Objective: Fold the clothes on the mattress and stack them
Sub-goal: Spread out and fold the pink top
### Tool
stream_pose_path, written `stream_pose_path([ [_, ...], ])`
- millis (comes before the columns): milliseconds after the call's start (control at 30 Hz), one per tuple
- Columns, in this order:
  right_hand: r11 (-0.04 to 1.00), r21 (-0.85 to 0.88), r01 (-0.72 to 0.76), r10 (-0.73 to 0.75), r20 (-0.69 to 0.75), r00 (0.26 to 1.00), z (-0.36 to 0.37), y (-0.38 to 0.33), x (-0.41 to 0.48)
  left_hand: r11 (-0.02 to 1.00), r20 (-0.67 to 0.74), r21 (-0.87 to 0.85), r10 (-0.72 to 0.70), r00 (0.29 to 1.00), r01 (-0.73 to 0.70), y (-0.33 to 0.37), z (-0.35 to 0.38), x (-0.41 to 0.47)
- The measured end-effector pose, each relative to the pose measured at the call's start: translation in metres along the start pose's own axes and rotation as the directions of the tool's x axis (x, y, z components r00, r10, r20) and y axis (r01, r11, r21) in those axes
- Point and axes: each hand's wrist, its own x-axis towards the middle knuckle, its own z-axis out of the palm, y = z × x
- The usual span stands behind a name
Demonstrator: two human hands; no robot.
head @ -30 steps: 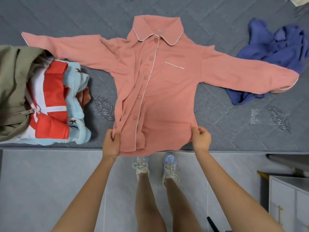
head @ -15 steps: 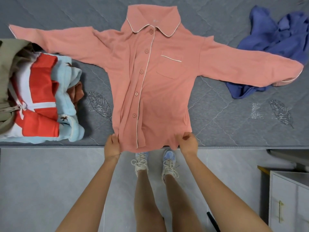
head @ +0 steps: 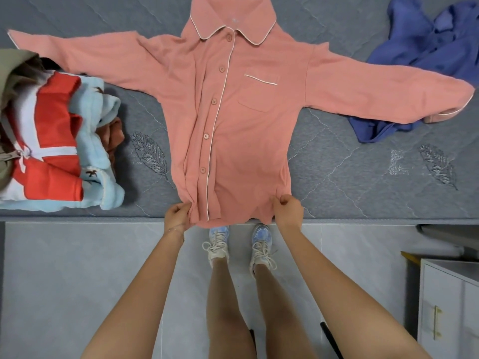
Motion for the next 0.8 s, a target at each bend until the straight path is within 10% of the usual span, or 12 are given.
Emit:
stream_pose_path([
  [367, 0.976, 0.218, 0.003, 0.041, -0.196, 0.98, -0.024, 0.015, -0.005, 0.932, -0.173, 0.122, 0.359, 0.917, -0.342, 0.001, -0.006, -0.017],
  [800, 0.954, 0.295, 0.051, 0.025, -0.249, 0.968, -0.054, 0.032, 0.011, 0.889, -0.175, 0.316, 0.399, 0.9, -0.332, -0.006, -0.022, -0.012],
])
